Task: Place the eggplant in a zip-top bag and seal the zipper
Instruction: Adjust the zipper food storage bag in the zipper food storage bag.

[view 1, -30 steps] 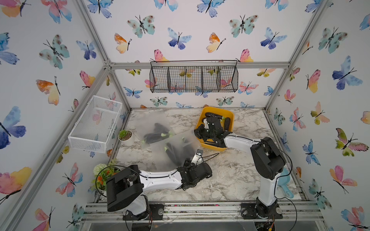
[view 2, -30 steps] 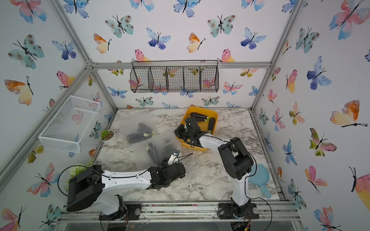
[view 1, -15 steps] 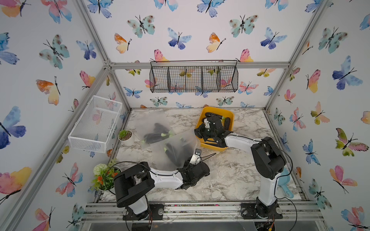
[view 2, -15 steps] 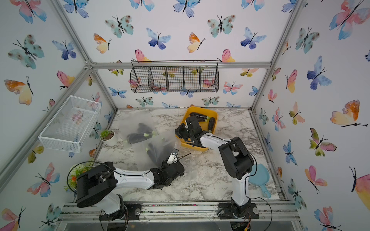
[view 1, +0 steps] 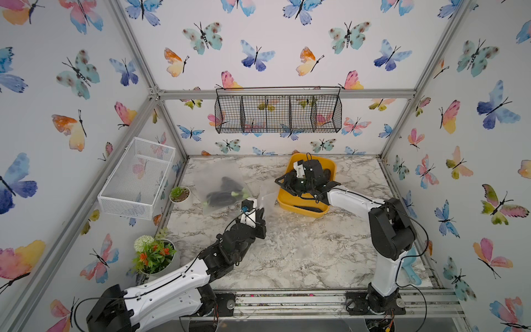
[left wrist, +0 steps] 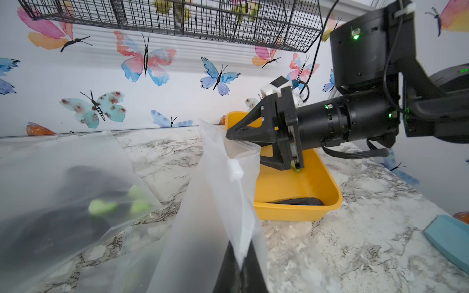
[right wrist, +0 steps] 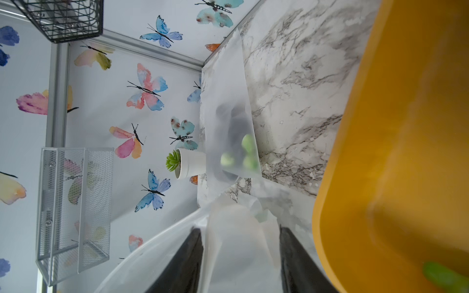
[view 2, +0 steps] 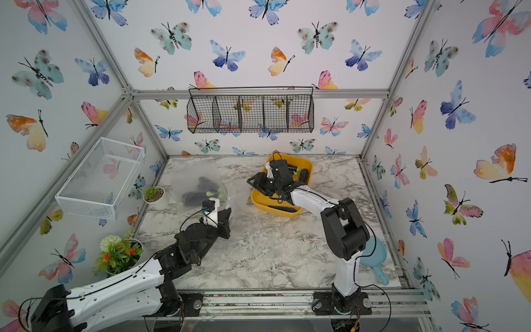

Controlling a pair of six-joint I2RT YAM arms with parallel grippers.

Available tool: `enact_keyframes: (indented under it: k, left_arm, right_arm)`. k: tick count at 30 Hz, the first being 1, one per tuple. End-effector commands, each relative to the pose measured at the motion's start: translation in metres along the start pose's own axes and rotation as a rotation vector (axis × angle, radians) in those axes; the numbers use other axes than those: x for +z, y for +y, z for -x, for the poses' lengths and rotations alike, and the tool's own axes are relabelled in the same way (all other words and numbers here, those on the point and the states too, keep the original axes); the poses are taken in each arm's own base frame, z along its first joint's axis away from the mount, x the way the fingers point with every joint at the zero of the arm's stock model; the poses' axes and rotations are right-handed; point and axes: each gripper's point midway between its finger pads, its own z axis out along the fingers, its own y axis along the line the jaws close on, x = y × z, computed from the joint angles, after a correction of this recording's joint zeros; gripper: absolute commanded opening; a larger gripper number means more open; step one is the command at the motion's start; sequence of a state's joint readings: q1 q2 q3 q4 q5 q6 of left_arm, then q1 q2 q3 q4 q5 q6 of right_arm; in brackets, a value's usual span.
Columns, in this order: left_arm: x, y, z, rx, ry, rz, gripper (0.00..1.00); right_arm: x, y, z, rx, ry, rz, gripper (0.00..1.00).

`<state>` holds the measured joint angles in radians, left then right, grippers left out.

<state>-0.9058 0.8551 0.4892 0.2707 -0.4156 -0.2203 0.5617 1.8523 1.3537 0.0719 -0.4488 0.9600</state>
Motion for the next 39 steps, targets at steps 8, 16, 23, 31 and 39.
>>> enact_keyframes:
  k: [8, 16, 23, 31, 39]
  left_arm:
    - [0.01, -0.109, 0.032, 0.193, 0.201, -0.562, 0.0]
    - [0.014, -0.067, 0.042, 0.112, 0.229, -0.619, 0.0]
    - [-0.001, -0.008, 0.011, 0.107, 0.32, -0.449, 0.0]
    - [-0.011, 0.006, 0.028, 0.098, 0.281, -0.369, 0.0]
    - [-0.02, 0.008, 0.034, 0.119, 0.276, -0.348, 0.0]
  right_arm:
    - [-0.121, 0.062, 0.083, -0.662, -0.174, -0.073, 0.54]
    - [-0.138, 0.091, 0.035, -0.988, -0.069, 0.157, 0.51]
    - [-0.128, 0.102, -0.02, -1.146, 0.077, 0.431, 0.53]
    - [-0.053, 0.069, 0.018, -1.045, 0.004, 0.183, 0.57]
    - [-0.03, 0.019, 0.024, -0.899, 0.067, 0.269, 0.62]
